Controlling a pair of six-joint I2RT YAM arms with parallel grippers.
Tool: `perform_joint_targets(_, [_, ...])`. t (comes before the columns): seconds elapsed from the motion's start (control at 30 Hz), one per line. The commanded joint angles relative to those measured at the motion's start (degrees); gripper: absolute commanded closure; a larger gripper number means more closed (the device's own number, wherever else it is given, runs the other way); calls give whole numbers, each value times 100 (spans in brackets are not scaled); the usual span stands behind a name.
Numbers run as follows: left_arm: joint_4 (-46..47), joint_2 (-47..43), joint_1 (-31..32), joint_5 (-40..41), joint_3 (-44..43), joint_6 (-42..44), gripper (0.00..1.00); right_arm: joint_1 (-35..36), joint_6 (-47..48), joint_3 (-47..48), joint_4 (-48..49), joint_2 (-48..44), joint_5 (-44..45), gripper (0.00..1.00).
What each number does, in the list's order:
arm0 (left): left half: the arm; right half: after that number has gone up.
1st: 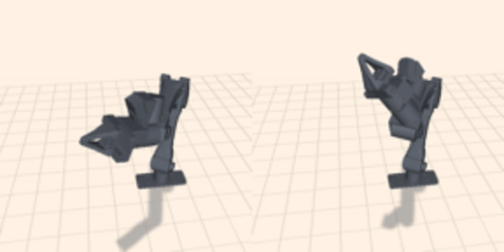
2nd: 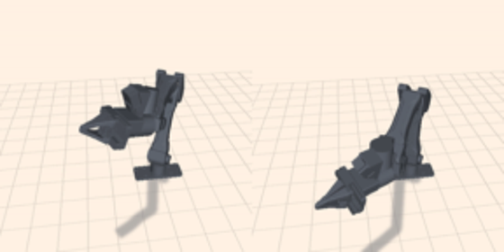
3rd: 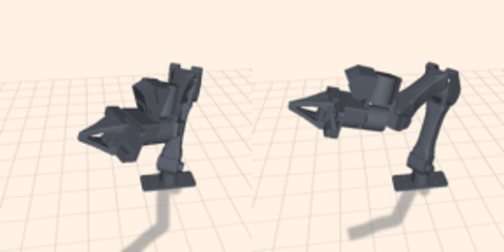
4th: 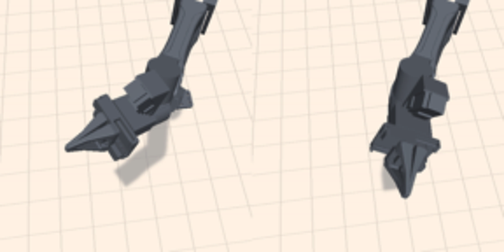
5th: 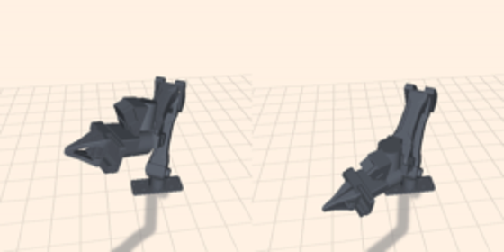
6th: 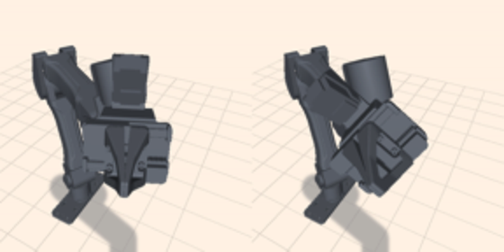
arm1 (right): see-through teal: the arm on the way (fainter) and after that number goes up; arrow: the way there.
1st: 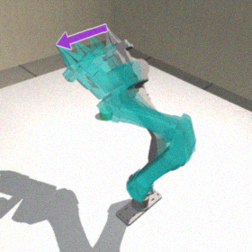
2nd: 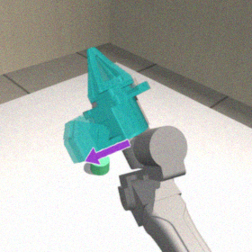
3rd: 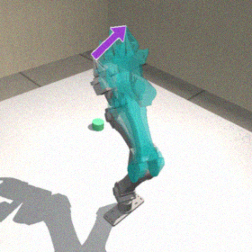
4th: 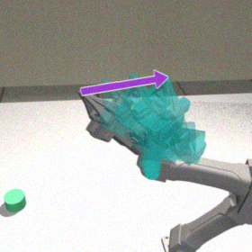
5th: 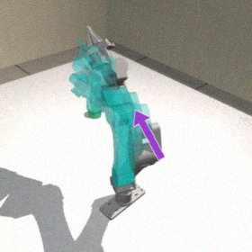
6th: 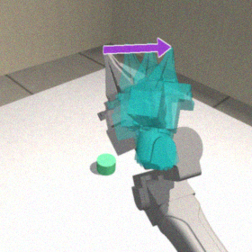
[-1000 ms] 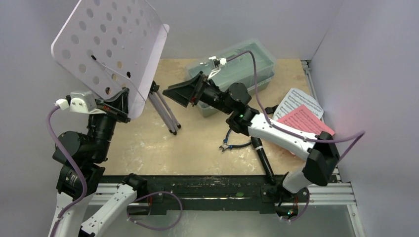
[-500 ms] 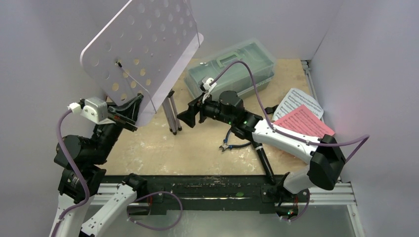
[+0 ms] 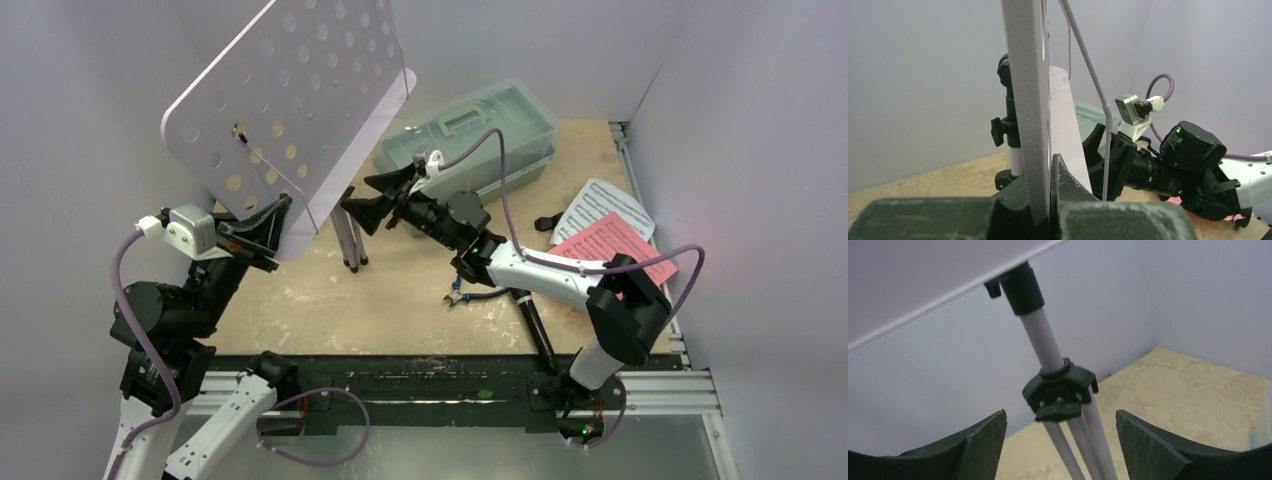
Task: Set up the instrument practice props
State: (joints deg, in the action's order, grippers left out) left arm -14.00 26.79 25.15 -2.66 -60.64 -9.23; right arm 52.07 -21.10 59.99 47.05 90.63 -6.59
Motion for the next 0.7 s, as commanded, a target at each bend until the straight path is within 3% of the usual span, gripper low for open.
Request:
perform_joint_targets(0.0, [732, -112, -7, -85, -65, -202, 100, 13, -68, 802, 756, 314, 61, 21])
perform_joint_targets(0.43, [879, 11, -9, -130, -147, -413, 100, 396, 512, 1515, 1222, 1100, 1042, 33])
perform_joint_targets(0.67, [860, 46, -10, -204, -218, -421, 100, 615, 1161, 1969, 1384, 1508, 1594, 46])
